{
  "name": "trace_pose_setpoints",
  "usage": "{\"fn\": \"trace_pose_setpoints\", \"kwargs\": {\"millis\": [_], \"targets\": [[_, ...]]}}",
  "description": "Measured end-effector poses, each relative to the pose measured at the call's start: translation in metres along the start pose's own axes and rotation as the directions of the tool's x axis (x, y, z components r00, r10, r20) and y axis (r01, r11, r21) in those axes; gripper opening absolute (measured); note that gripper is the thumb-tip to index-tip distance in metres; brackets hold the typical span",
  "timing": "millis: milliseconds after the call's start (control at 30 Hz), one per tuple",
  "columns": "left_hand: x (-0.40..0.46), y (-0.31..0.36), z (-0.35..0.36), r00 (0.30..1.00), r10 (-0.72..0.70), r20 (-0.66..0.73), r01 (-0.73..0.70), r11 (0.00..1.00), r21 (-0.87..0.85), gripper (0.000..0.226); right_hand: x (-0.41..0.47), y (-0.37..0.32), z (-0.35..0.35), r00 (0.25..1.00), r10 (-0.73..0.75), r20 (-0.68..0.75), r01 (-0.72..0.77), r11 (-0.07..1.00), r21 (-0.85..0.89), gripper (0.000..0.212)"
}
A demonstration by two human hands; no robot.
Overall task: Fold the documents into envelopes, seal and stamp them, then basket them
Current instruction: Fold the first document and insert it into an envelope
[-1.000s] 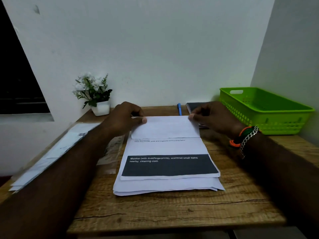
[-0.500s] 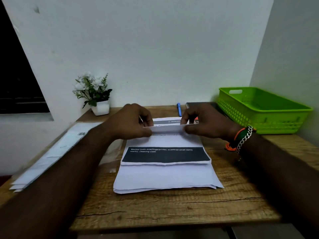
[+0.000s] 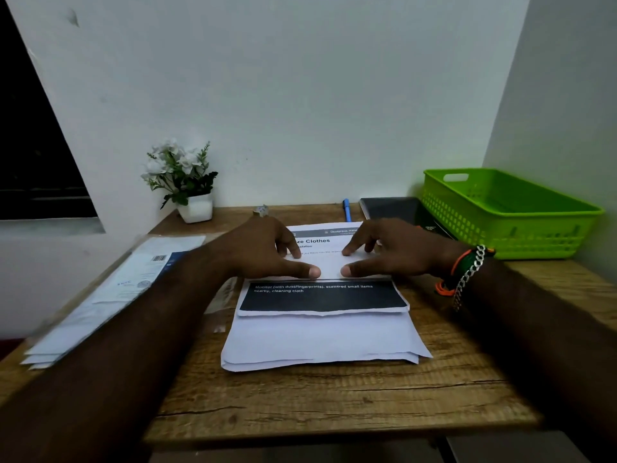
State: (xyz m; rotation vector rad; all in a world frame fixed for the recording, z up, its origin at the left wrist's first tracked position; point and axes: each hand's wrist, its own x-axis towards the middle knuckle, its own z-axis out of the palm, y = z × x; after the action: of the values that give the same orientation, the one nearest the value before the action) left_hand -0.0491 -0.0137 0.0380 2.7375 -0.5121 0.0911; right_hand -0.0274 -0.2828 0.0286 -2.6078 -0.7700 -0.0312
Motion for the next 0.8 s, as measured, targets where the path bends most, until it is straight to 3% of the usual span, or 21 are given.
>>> {"fn": "trace_pose_setpoints", "kwargs": {"millis": [367, 500, 633, 800], "targets": [[0.010, -0.003, 0.012, 0.996, 0.049, -0.069, -0.042, 0.993, 0.108, 0.040, 0.008, 0.006, 0.012, 0.986, -0.126, -0.113, 0.116, 0.988, -0.098, 0.022], [0.013, 0.009, 0.033, 0.988, 0.129, -0.085, -0.125, 0.991, 0.046, 0.032, 0.014, -0.003, 0.022, 0.982, -0.168, -0.082, 0.157, 0.979, -0.131, 0.021], [0.017, 0.017, 0.042, 0.985, 0.167, -0.052, -0.162, 0.982, 0.096, 0.034, 0.016, -0.004, 0.024, 0.986, -0.141, -0.085, 0.128, 0.982, -0.137, 0.023], [0.014, 0.009, 0.026, 0.994, 0.094, -0.047, -0.090, 0.993, 0.078, 0.029, 0.014, -0.006, 0.024, 0.989, -0.126, -0.083, 0.115, 0.984, -0.134, 0.021]]}}
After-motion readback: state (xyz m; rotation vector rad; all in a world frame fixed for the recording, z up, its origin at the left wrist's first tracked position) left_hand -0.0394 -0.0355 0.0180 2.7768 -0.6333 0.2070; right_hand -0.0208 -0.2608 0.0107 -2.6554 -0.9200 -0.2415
